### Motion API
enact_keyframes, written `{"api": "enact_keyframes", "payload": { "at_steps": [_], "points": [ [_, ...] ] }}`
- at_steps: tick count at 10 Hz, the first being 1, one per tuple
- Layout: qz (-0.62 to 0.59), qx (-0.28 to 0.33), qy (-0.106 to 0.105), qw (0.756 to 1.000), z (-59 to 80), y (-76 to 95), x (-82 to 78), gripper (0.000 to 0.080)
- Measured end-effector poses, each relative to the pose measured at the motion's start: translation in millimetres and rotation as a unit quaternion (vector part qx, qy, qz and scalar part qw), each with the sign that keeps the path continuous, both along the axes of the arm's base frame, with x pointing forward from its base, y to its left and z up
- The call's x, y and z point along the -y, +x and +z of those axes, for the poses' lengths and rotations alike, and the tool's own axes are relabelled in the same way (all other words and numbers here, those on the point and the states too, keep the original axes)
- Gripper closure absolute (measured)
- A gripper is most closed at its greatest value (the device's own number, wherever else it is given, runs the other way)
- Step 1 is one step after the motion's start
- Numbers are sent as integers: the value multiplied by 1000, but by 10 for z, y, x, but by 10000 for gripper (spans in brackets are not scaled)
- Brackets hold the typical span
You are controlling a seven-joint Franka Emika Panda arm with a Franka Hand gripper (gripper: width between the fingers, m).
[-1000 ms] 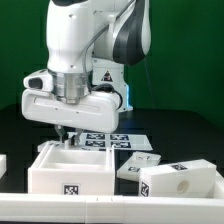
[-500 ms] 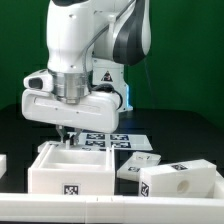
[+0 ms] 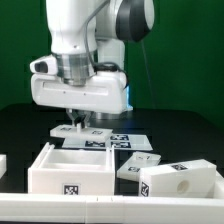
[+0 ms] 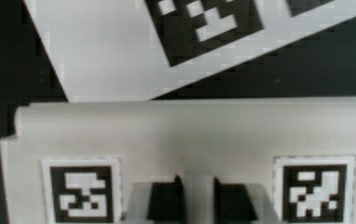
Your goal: Assemble cabinet
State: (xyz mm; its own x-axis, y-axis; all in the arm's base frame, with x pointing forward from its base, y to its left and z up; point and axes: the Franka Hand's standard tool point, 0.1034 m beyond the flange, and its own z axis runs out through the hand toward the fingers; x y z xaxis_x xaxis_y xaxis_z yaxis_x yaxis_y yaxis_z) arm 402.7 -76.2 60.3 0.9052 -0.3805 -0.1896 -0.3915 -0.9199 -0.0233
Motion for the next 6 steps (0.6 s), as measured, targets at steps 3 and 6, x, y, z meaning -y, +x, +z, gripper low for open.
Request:
{"api": "enact_keyframes", "payload": {
  "at_steps": [3,6],
  "points": [
    [-3,-5,-2,1000,-36,-22,3,737],
    [-55,-10,-7,998,-30,-24,-13,735]
  ]
}}
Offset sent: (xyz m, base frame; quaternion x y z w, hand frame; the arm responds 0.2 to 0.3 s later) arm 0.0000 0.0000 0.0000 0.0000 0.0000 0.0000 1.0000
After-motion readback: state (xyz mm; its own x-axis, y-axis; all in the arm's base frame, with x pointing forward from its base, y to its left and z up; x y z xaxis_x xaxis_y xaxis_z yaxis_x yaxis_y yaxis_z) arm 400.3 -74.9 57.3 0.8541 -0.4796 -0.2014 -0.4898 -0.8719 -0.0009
